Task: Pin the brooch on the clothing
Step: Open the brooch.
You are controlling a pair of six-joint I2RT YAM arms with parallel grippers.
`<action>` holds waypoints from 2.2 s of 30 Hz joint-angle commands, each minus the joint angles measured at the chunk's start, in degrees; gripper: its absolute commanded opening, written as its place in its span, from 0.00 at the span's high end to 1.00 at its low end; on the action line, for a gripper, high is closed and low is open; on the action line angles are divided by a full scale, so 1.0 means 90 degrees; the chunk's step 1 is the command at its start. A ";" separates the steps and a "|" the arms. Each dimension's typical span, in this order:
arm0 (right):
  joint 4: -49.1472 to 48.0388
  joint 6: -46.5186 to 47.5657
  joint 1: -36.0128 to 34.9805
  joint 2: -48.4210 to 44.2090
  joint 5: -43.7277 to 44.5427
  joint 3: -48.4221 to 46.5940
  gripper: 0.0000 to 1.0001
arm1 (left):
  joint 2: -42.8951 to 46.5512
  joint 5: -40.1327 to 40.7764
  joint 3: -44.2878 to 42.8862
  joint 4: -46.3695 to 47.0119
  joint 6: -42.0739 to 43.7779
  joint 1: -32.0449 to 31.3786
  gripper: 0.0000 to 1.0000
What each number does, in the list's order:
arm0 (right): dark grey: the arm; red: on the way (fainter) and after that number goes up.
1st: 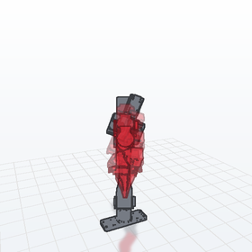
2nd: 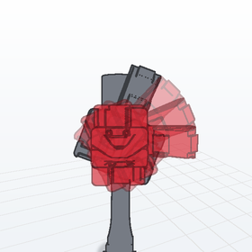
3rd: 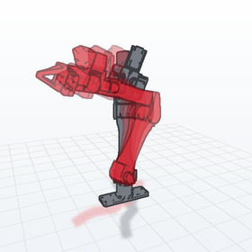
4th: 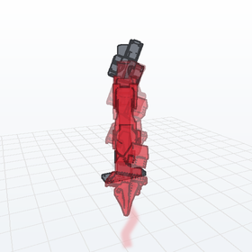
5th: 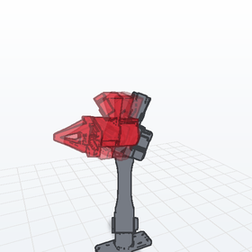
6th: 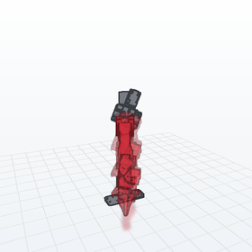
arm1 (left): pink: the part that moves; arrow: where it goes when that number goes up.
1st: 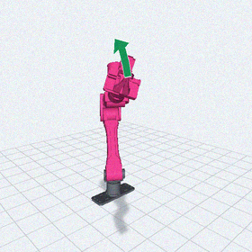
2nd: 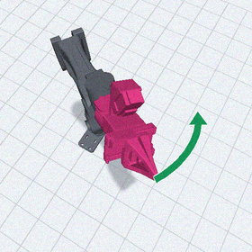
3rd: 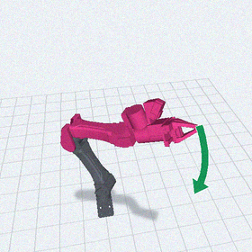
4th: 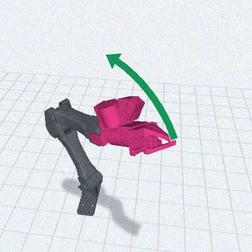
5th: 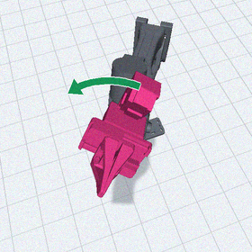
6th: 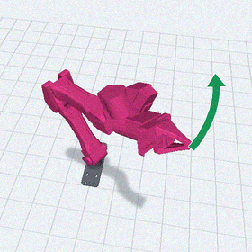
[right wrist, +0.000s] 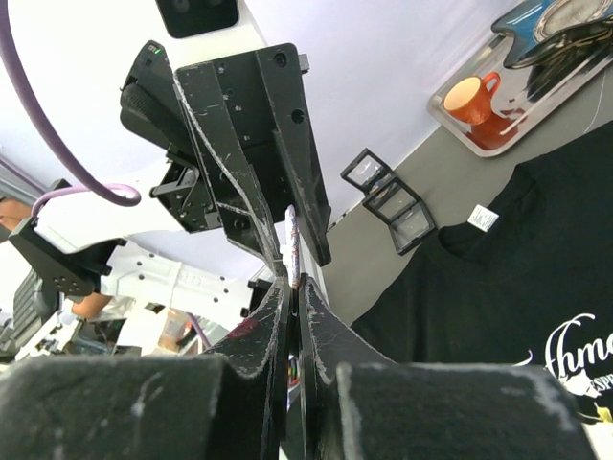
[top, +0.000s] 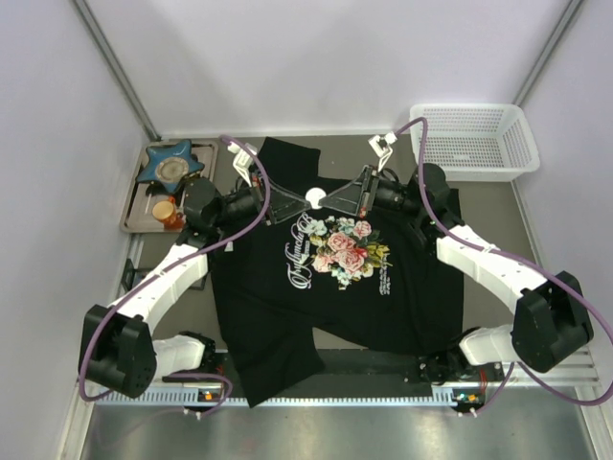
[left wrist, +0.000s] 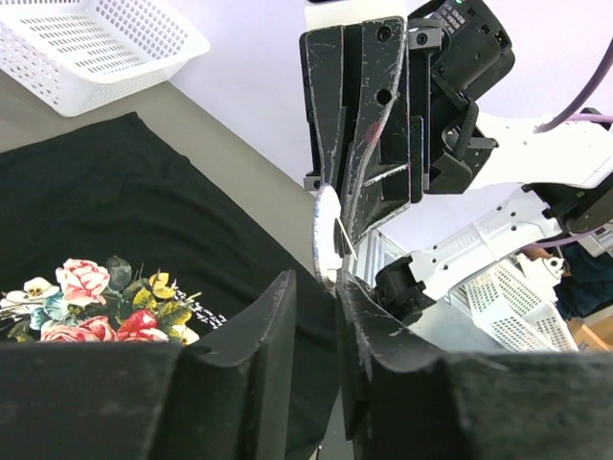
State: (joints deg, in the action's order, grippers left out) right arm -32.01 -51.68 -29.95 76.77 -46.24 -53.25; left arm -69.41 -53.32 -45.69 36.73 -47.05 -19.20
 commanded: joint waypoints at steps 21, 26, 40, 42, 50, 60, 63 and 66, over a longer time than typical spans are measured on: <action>0.0392 0.0898 -0.0129 -0.0073 -0.0828 -0.0167 1.00 | 0.0436 -0.1076 -0.0069 -0.0309 0.0771 0.0854 0.48; 0.0675 0.0918 -0.0129 0.0073 -0.1541 -0.0254 1.00 | 0.1002 -0.1847 -0.0655 -0.3285 0.4629 0.0825 0.45; 0.1349 0.0880 -0.0217 0.0405 -0.2195 -0.0499 1.00 | 0.1169 -0.1353 -0.1563 -0.7575 1.0370 -0.0355 0.55; 0.1349 0.0637 -0.0236 0.0512 -0.2400 -0.0509 1.00 | 0.1276 -0.1186 -0.1593 -0.7801 1.1202 -0.0444 0.55; 0.2023 0.0264 -0.0246 0.0952 -0.3485 -0.0723 1.00 | 0.2193 -0.0434 -0.0676 -0.6944 1.2443 -0.0737 0.52; 0.1623 -0.0361 -0.0607 0.1147 -0.3846 -0.0733 1.00 | 0.2360 -0.0579 -0.0509 -0.7177 1.3977 -0.1196 0.56; 0.1643 -0.0390 -0.0656 0.1177 -0.3866 -0.0743 1.00 | 0.2419 -0.0686 -0.0490 -0.7216 1.4036 -0.1304 0.60; 0.1623 -0.0449 -0.0666 0.1235 -0.3895 -0.0792 1.00 | 0.2448 -0.0687 -0.0480 -0.7450 1.4377 -0.1421 0.64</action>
State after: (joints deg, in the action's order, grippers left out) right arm -15.42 -54.33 -35.51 87.20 -79.50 -57.52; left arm -48.14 -57.60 -49.93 -28.34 76.69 -30.61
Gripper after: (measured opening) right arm 0.021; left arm 0.378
